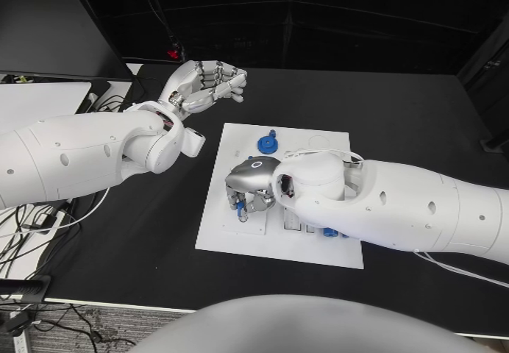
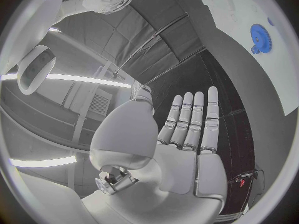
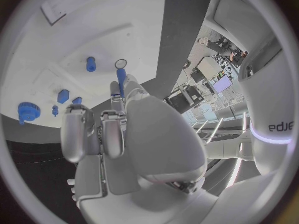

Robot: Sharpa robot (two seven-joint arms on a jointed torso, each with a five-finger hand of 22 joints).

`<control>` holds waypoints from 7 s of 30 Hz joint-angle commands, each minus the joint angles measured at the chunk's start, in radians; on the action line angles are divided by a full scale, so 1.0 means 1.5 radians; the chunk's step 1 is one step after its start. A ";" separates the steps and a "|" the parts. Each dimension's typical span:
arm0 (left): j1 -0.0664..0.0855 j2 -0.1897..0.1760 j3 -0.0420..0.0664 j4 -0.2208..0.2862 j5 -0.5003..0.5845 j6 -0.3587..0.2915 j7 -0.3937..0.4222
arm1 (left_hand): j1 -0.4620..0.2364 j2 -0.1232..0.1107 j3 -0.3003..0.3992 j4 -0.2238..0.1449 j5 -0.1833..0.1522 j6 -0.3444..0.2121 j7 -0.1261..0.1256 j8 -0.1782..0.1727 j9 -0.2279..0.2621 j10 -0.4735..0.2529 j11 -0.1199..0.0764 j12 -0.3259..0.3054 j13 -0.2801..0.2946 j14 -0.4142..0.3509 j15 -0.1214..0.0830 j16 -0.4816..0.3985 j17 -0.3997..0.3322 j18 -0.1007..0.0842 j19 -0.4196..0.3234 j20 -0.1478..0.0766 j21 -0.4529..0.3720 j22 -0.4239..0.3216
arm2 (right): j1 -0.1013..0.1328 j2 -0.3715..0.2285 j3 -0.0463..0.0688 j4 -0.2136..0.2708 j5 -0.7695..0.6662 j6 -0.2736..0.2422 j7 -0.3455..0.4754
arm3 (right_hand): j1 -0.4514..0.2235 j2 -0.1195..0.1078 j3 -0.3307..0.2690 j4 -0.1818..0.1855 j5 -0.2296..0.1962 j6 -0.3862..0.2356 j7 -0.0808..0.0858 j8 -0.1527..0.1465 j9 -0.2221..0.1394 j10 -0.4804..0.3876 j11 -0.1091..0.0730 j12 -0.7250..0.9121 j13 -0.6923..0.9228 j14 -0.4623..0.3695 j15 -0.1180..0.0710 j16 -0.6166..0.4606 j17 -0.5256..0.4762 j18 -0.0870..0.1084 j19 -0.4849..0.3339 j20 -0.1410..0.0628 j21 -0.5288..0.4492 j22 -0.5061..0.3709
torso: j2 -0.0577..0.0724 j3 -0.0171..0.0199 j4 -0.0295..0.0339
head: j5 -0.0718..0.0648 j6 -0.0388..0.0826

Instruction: Assemble the parts on the task board

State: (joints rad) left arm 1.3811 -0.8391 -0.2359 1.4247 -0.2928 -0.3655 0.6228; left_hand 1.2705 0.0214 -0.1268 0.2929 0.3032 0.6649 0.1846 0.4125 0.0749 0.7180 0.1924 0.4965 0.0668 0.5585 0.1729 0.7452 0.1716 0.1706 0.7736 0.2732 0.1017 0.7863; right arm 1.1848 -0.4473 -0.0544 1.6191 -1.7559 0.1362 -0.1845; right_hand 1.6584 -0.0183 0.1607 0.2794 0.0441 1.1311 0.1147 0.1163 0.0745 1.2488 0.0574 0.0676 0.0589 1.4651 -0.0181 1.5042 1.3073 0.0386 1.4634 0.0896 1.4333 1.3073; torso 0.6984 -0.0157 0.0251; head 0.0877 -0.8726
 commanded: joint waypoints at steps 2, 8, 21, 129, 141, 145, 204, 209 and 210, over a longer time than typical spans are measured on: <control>0.001 0.001 0.000 0.000 0.002 0.002 0.009 | 0.003 0.005 -0.004 -0.001 0.004 -0.006 0.034 0.003 -0.001 -0.004 0.000 0.003 0.000 -0.003 -0.001 0.004 -0.001 0.005 0.000 0.002 -0.001 -0.001 | 0.000 0.003 0.000 -0.002 -0.012 0.013 0.005 | 0.005 0.002 0.004 0.000 0.002 0.002 0.004 0.002 0.001 -0.001 0.004 -0.003 0.001 0.054 0.005 0.005 0.086 -0.001 0.025 0.002 -0.003 0.135 | 0.000 0.0002 0.0002 | -0.001 0.000; 0.001 0.000 0.000 0.001 0.002 0.002 0.009 | 0.003 0.005 -0.004 -0.001 0.004 -0.006 0.034 0.003 -0.001 -0.004 0.000 0.003 0.000 -0.003 -0.001 0.004 -0.001 0.005 0.000 0.002 -0.001 -0.001 | -0.002 0.001 0.000 -0.002 -0.021 0.017 -0.001 | 0.006 0.003 0.005 -0.001 0.002 0.002 0.004 0.002 0.001 -0.001 0.004 -0.003 0.001 0.054 0.005 0.005 0.087 -0.001 0.025 0.002 -0.003 0.135 | 0.000 0.0001 0.0003 | -0.002 0.000; 0.001 0.000 0.000 0.000 0.002 0.001 0.008 | 0.003 0.005 -0.004 -0.001 0.004 -0.006 0.034 0.003 -0.001 -0.004 0.000 0.003 0.000 -0.003 -0.001 0.004 -0.001 0.005 0.000 0.002 -0.001 -0.001 | -0.003 -0.002 0.000 -0.001 -0.019 0.037 -0.001 | 0.006 0.003 0.005 -0.001 0.002 0.002 0.004 0.002 0.001 -0.001 0.004 -0.003 0.001 0.053 0.005 0.004 0.085 -0.001 0.024 0.002 -0.004 0.135 | -0.001 -0.0002 0.0000 | -0.006 0.000; -0.008 0.011 0.000 -0.019 0.002 0.001 0.011 | 0.006 0.006 -0.009 -0.001 0.005 -0.013 0.035 0.008 -0.002 -0.007 0.000 0.008 0.000 -0.004 -0.001 0.009 -0.006 0.005 0.001 0.002 0.000 -0.002 | 0.013 -0.353 -0.002 0.182 0.543 -0.402 0.124 | -0.218 -0.049 -0.124 0.004 0.185 -0.179 0.052 -0.006 -0.002 -0.161 0.046 0.109 0.017 0.031 0.041 -0.033 -0.010 0.014 -0.003 0.039 -0.059 0.111 | -0.003 -0.0022 -0.0028 | -0.063 0.000; -0.023 0.029 0.000 -0.029 0.002 0.004 0.014 | 0.005 0.006 -0.011 -0.001 0.005 -0.018 0.036 0.009 -0.002 -0.008 0.001 0.010 0.000 -0.004 0.000 0.010 -0.008 0.005 0.001 0.002 0.000 -0.003 | 0.012 -0.460 -0.004 0.214 0.639 -0.360 0.053 | -0.274 -0.024 -0.206 0.005 0.167 -0.274 0.030 0.106 0.019 -0.219 0.007 0.539 0.292 -0.104 0.006 -0.173 -0.264 0.066 -0.175 0.020 -0.345 -0.010 | -0.005 -0.0021 0.0002 | -0.133 0.000; -0.025 0.032 0.000 -0.031 0.002 0.004 0.013 | 0.005 0.006 -0.011 -0.001 0.005 -0.018 0.036 0.009 -0.002 -0.008 0.001 0.010 0.000 -0.004 0.000 0.010 -0.008 0.005 0.001 0.002 0.000 -0.003 | 0.011 -0.483 -0.018 0.224 0.648 -0.351 0.026 | -0.300 -0.033 -0.208 0.004 0.159 -0.307 0.016 0.162 0.028 -0.133 -0.002 0.834 0.620 -0.133 0.008 -0.164 -0.267 0.082 -0.233 0.014 -0.444 -0.047 | -0.006 -0.0026 0.0002 | -0.147 0.000; -0.027 0.033 0.000 -0.035 0.002 0.007 0.010 | 0.005 0.008 -0.013 -0.001 0.005 -0.022 0.036 0.011 -0.002 -0.010 0.001 0.011 -0.001 -0.005 0.000 0.012 -0.010 0.005 0.001 0.002 0.000 -0.003 | 0.010 -0.448 -0.060 0.242 0.529 -0.248 -0.319 | -0.363 -0.040 -0.195 0.009 0.203 -0.258 0.023 0.380 0.078 0.215 0.018 1.002 1.008 0.070 0.023 0.044 0.176 -0.026 0.072 0.024 0.092 0.176 | -0.007 -0.0023 0.0010 | -0.158 0.000; -0.027 0.032 0.000 -0.034 0.002 0.006 0.010 | 0.005 0.008 -0.013 -0.001 0.005 -0.022 0.036 0.011 -0.002 -0.010 0.001 0.011 -0.001 -0.005 0.000 0.012 -0.010 0.005 0.001 0.002 0.000 -0.003 | 0.010 -0.441 -0.060 0.238 0.529 -0.233 -0.336 | -0.373 -0.039 -0.195 0.010 0.200 -0.256 0.024 0.368 0.074 0.215 0.019 1.002 1.008 0.070 0.024 0.044 0.176 -0.026 0.072 0.025 0.092 0.176 | -0.006 -0.0028 0.0010 | -0.157 0.000; -0.027 0.032 0.000 -0.033 0.002 0.006 0.010 | 0.005 0.008 -0.013 -0.001 0.005 -0.022 0.036 0.011 -0.002 -0.010 0.001 0.011 -0.001 -0.005 0.000 0.012 -0.010 0.005 0.001 0.002 0.000 -0.003 | 0.010 -0.440 -0.060 0.238 0.529 -0.231 -0.338 | -0.373 -0.039 -0.195 0.010 0.200 -0.256 0.024 0.368 0.074 0.215 0.019 1.002 1.008 0.070 0.024 0.044 0.176 -0.026 0.072 0.025 0.092 0.176 | -0.006 -0.0028 0.0013 | -0.157 0.000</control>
State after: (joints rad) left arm 1.3389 -0.7900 -0.2359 1.3728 -0.2922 -0.3640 0.6244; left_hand 1.2758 0.0267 -0.1379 0.2927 0.3071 0.6381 0.1791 0.4249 0.0724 0.7107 0.1924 0.5081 0.0668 0.5585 0.1729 0.7568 0.1577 0.1705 0.7736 0.2732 0.1017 0.7825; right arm 1.1992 -1.1090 -0.1447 1.9770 -0.9575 -0.2463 -0.6583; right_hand 1.1090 -0.0797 -0.1290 0.2932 0.3475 0.7401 0.1520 0.6705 0.1862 1.4686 0.0909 1.5683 1.3078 1.4669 0.0229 1.5684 1.3078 0.0071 1.4648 0.1340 1.5675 1.3078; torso 0.6886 -0.0196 0.0263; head -0.1480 -0.8726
